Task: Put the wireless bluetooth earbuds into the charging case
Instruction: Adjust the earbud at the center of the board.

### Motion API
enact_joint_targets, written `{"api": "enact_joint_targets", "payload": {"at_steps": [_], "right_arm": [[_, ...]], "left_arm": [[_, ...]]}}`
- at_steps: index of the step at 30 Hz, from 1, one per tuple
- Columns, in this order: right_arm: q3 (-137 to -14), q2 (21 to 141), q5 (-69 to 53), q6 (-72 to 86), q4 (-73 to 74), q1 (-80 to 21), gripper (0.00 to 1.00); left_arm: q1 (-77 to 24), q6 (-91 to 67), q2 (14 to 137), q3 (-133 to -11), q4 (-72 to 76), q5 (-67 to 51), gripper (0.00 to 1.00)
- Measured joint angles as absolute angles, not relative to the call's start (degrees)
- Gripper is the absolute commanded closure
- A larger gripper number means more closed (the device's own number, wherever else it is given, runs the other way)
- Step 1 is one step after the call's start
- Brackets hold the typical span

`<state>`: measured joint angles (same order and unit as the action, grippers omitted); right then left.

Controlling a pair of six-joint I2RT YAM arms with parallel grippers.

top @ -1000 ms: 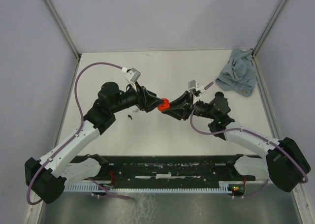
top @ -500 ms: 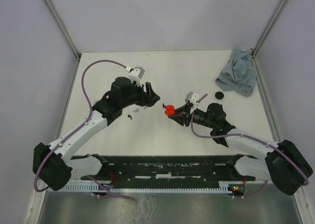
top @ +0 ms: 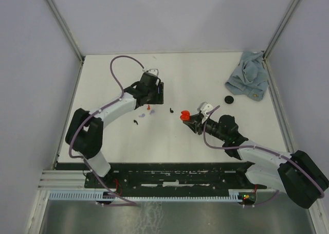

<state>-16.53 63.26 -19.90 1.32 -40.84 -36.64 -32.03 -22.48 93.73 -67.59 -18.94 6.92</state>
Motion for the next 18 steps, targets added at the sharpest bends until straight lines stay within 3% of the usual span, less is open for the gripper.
{"api": "enact_joint_targets", "payload": {"at_steps": [18], "right_arm": [[-16.14, 62.11, -15.77, -0.36, -40.69, -36.64, 0.91]], "left_arm": [[-28.34, -18.85, 117.80, -86.78, -22.02, 10.48, 0.31]]}}
